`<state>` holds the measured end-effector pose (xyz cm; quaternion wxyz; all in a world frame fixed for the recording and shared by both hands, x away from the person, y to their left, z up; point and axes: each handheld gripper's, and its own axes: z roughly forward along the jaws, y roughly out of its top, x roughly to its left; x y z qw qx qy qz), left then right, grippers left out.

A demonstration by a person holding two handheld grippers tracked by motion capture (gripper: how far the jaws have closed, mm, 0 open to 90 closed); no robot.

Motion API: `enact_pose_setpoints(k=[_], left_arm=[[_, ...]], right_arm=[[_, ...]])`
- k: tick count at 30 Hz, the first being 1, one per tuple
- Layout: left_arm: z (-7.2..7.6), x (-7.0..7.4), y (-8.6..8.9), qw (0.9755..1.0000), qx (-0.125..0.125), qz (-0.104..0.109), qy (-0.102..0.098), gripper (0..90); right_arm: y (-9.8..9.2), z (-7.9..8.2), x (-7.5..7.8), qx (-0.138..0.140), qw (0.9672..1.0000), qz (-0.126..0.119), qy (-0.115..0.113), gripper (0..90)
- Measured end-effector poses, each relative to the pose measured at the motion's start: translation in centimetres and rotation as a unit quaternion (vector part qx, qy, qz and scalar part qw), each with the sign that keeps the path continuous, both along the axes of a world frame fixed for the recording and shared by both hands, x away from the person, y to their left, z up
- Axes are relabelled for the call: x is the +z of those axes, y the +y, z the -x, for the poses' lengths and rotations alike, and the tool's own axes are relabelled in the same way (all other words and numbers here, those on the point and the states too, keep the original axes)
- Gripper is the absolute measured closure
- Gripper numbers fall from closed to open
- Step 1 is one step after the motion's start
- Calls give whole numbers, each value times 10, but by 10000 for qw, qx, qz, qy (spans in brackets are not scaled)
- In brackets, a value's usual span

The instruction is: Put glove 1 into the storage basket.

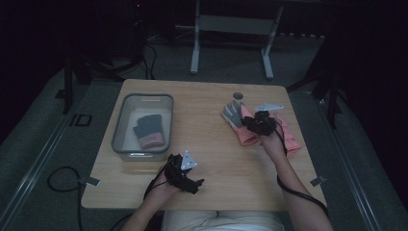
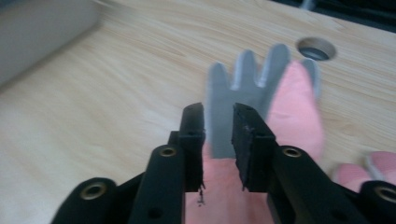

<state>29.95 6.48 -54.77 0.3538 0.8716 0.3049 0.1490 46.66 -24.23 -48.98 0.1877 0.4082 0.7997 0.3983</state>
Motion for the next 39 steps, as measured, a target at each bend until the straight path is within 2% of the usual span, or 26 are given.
enact_pose_setpoints(k=[1,2,5,8,11,12,13,17,19,20,23,26,28,29,30,31,34,39], left_arm=[[0,-1,1,9999,-37,78,64,11],[0,-2,2,9998,-57,142,123,11],[-1,-3,3,9999,-46,44,111,11],[0,-4,4,9997,-156,80,159,11],[2,-5,3,9996,-270,-50,81,11],[2,-5,3,9995,-293,-38,88,11],[3,-5,3,9994,-321,-60,77,11],[4,-6,4,9995,-292,47,51,11],[4,-6,5,9994,-334,111,22,11],[4,-6,5,9994,-338,110,12,11],[5,-6,3,9992,-404,9,-4,11],[6,-7,3,9991,-430,2,-22,11],[5,-7,4,9991,-429,14,-39,11],[5,-7,4,9991,-429,14,-39,11],[4,-6,6,9991,-401,161,-50,11],[4,-6,7,9991,-383,176,-65,11],[5,-6,8,9991,-357,191,-81,11],[7,-5,8,9989,-430,116,-139,11]], right_arm=[[1,-14,-5,-66,9997,205,71,726],[2,-19,-7,-55,9995,282,94,709],[7,-32,-9,-4,9987,495,142,688],[15,-42,-11,151,9975,669,177,661],[21,-52,-21,205,9949,923,340,577],[23,-54,-27,179,9926,1142,381,574],[25,-55,-33,155,9906,1304,392,581],[31,-53,-42,150,9886,1437,411,715],[31,-53,-43,126,9887,1428,435,742],[30,-55,-42,28,9899,1301,563,793],[27,-55,-42,-89,9917,1133,595,858],[25,-52,-35,-355,9935,875,638,877],[23,-45,-24,-578,9950,577,579,880],[23,-45,-24,-578,9950,577,579,880],[24,-41,-19,-614,9955,457,553,880],[29,-29,-4,-654,9963,400,384,881],[34,-10,18,-763,9966,251,173,881],[43,25,47,-912,9958,12,34,881]])
